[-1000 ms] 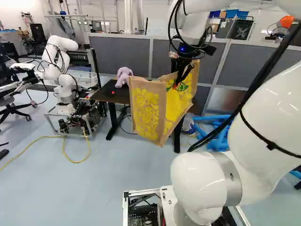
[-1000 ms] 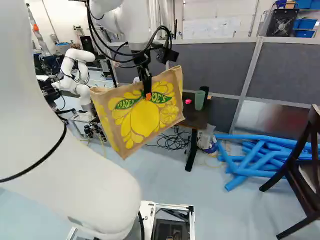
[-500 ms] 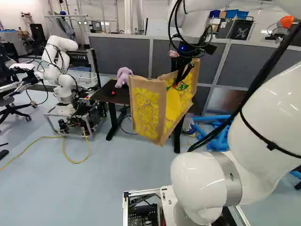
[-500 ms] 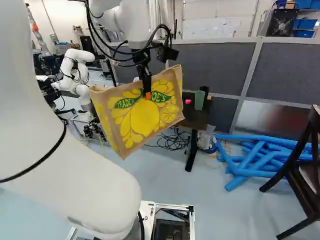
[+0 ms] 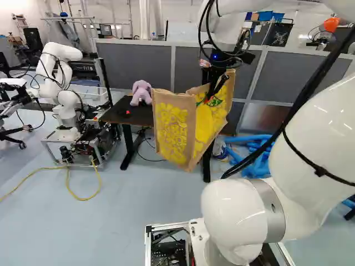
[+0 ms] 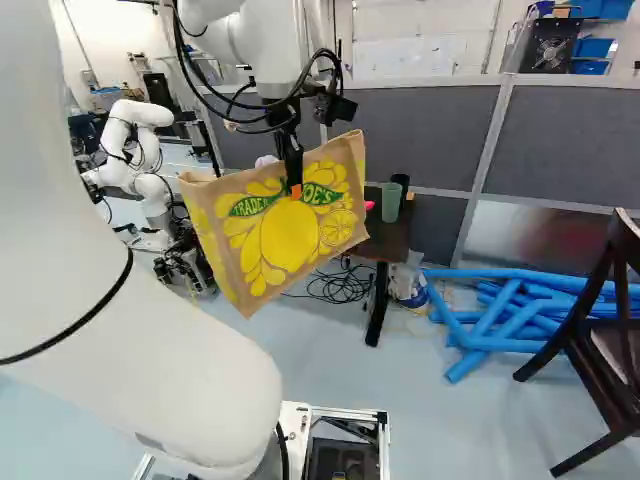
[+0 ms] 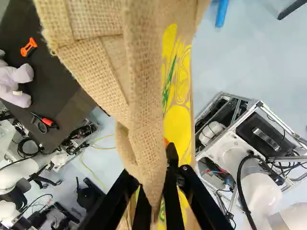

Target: Pick up the bag on the ground and place it on the table

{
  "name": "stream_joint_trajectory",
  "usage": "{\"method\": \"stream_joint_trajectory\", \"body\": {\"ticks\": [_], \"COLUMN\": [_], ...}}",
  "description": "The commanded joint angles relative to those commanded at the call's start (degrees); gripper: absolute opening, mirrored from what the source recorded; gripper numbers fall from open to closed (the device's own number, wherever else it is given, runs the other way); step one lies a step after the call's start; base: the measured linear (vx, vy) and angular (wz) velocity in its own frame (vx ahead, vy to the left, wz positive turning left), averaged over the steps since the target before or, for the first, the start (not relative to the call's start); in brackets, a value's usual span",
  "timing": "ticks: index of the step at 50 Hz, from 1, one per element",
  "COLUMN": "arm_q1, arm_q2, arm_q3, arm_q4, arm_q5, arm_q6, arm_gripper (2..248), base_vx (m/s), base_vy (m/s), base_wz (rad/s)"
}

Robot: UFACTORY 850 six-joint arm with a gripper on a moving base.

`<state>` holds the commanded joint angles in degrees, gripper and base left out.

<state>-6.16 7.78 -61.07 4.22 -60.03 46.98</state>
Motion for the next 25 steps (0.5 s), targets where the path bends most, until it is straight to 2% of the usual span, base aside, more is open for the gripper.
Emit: {"method": "stream_joint_trajectory", "body": {"ticks": [25], "arm_q1": [0.0], "arm_q2": [0.0], "arm_q3": [0.0], "arm_q4": [0.0], "arm_q5": [0.0], "arm_q6": [0.0], "arm_gripper": [26], "base_vx": [0.129], "base_vy": [0.039], "base_wz": [-0.241]}}
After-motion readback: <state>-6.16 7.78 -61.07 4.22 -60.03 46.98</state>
